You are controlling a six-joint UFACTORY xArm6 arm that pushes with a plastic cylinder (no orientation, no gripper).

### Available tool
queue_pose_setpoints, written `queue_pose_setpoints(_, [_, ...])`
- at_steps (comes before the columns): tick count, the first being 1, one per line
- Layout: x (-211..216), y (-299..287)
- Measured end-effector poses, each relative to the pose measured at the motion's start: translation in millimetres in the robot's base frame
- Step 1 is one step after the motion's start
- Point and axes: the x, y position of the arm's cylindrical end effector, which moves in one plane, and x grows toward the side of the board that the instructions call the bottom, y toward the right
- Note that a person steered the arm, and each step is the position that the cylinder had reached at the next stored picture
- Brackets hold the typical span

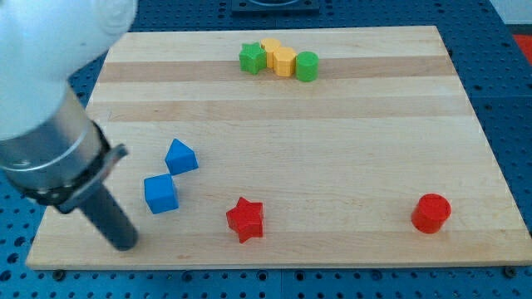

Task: Push the red star into the blue triangle

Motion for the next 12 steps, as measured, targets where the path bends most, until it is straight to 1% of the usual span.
queue_pose_setpoints(1, [-38, 16])
queue_pose_setpoints(3, [-86, 16])
queue_pose_setpoints(4, [-39, 20])
queue_pose_setpoints(5, [20, 34])
queue_pose_setpoints(6, [25, 36])
queue_pose_setpoints(7, [23, 66])
queue_pose_setpoints(8, [23, 174])
queue_pose_setpoints(9, [23, 187])
queue_pose_setpoints(10, [19, 181])
queue_pose_setpoints(11, [3, 142])
queue_pose_setpoints(12, [-52, 80])
